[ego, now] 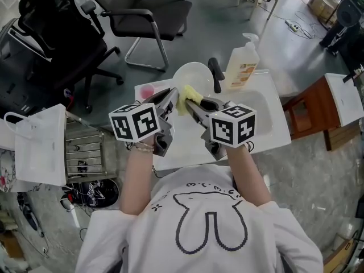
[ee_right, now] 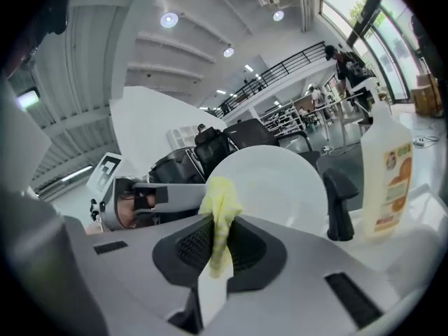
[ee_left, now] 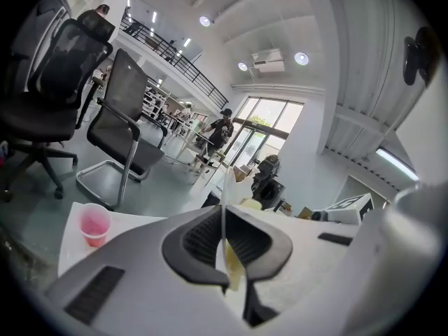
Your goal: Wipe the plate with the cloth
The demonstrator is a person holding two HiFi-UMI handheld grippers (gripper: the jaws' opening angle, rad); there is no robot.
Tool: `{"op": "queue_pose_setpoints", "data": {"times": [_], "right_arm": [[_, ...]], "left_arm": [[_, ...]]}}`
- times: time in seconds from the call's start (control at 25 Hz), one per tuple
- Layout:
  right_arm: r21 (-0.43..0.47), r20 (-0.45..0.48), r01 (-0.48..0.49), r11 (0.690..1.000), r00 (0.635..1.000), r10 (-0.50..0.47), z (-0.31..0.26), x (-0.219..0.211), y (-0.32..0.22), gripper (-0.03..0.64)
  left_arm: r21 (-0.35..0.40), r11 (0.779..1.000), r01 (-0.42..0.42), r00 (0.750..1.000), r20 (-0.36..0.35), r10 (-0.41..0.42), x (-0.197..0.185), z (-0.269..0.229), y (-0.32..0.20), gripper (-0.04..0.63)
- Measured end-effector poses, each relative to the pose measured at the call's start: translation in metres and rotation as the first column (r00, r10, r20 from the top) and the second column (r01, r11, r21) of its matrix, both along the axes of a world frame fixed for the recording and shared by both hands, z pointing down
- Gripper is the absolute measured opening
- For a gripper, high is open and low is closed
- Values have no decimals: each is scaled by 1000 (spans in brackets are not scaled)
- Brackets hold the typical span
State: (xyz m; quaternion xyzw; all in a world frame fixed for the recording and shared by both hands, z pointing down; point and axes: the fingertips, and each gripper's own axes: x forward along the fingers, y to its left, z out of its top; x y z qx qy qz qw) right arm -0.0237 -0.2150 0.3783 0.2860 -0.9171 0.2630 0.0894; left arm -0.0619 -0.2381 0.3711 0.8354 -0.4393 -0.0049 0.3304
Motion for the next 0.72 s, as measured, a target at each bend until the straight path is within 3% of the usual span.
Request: {"op": "queue_pose_setpoints", "data": {"times": [0.16, 0.32, 0.52, 0.72], "right_arm": [[0, -38, 17, 1000, 999, -17, 7, -13, 2, 49], [72, -122, 49, 996, 992, -40, 9, -17, 3, 49], [174, -314, 100, 980, 948, -41, 22, -13, 1, 49], [212, -413, 67, 975, 910, 27, 31, 4, -12, 49]], "left_arm": [[22, 1000, -4, 999, 44, 3, 1, -1, -1, 18], [30, 1000, -7, 999, 50, 5, -3, -2, 0, 18], [42, 999, -21, 998, 54, 19, -6, -3, 2, 18], [54, 998, -32, 998, 49, 30, -7, -6, 3, 18]]}}
